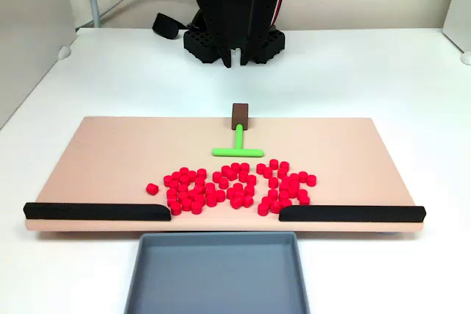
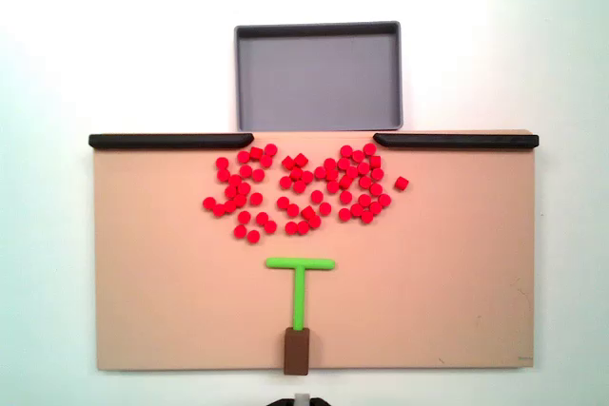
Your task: Grasp a green tool by the dark brown handle.
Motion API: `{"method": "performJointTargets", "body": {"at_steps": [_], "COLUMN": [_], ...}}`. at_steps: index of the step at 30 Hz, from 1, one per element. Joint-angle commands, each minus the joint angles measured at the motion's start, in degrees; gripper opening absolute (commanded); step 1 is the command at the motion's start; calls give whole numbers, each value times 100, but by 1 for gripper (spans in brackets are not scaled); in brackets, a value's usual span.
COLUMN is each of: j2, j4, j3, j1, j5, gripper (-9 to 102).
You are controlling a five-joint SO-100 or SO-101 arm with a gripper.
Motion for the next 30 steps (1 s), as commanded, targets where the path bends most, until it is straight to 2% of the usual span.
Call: {"method": "performJointTargets", "body": {"at_steps": [1,30], "j2": [18,-35], "j4": [-35,-44], "j3": [-114,-114], "j1": [53,149], "j5": [-53,-167], "gripper": [0,0]}}
